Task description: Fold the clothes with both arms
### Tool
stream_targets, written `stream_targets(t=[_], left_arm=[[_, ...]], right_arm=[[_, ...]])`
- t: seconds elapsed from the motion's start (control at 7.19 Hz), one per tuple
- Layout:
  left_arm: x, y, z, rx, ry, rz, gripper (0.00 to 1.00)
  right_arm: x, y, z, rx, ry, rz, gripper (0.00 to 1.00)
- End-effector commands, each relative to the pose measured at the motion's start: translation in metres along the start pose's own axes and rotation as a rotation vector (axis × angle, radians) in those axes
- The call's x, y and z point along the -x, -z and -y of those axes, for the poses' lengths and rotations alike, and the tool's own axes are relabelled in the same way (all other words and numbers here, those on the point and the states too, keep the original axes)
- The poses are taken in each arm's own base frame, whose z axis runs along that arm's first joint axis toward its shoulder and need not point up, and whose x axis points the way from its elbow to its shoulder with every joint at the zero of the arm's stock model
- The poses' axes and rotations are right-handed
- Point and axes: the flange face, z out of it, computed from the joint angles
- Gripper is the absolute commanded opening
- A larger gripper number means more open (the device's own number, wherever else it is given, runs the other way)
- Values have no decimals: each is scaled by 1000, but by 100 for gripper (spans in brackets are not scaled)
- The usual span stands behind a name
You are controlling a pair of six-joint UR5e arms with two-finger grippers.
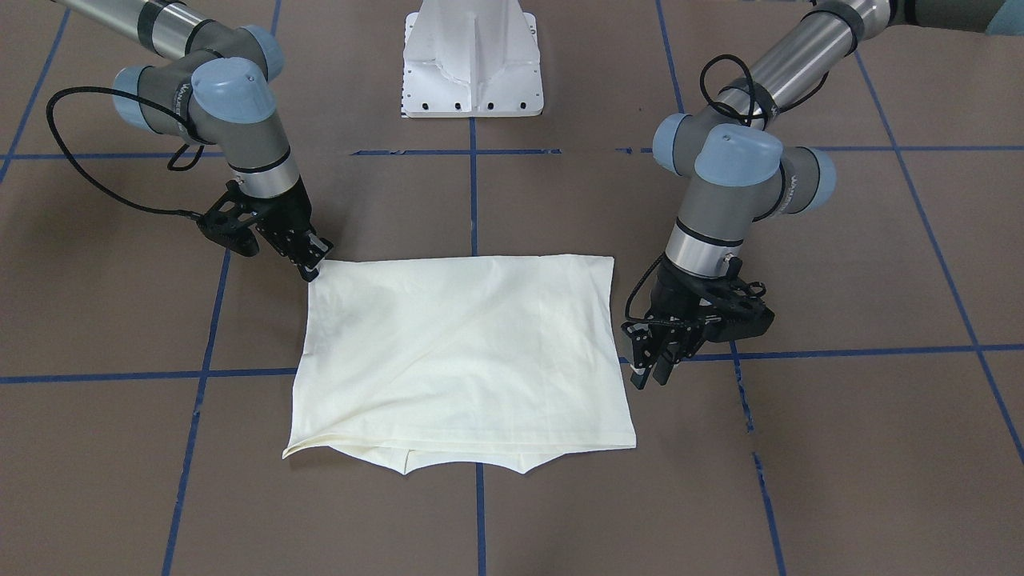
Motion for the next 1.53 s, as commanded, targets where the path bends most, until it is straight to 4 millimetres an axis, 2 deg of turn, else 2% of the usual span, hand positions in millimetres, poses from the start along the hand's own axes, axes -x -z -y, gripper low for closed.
stream_targets(t=[0.0, 0.14, 0.28, 0.42, 0.56, 0.84, 0.97, 1.11, 1.25, 1.39], left_arm=[[2, 0, 0, -1, 2, 2, 44], [1, -1, -1, 0, 1, 2, 44], [0, 0, -1, 0, 3, 2, 44], [1, 0, 1, -2, 3, 1, 44], [1, 0, 1, -2, 3, 1, 44], [2, 0, 0, -1, 3, 2, 44], [12, -3, -2, 2, 4, 16, 45], [12, -3, -2, 2, 5, 16, 46], [12, -3, -3, 3, 5, 16, 46], [12, -3, -3, 4, 3, 13, 46]], right_arm=[[7, 15, -1, 8, 6, 31, 0], [6, 47, -1, 16, 5, 72, 0], [-13, 54, -8, 20, 5, 65, 0], [-44, 64, -28, 49, 33, 45, 0], [-65, 81, -41, 66, 56, 45, 0], [-63, 99, -84, 90, 53, 85, 0], [-55, 124, -97, 91, 67, 139, 0], [-70, 124, -120, 115, 94, 121, 0], [-103, 132, -161, 111, 167, 106, 0], [-135, 140, -191, 141, 216, 74, 0]])
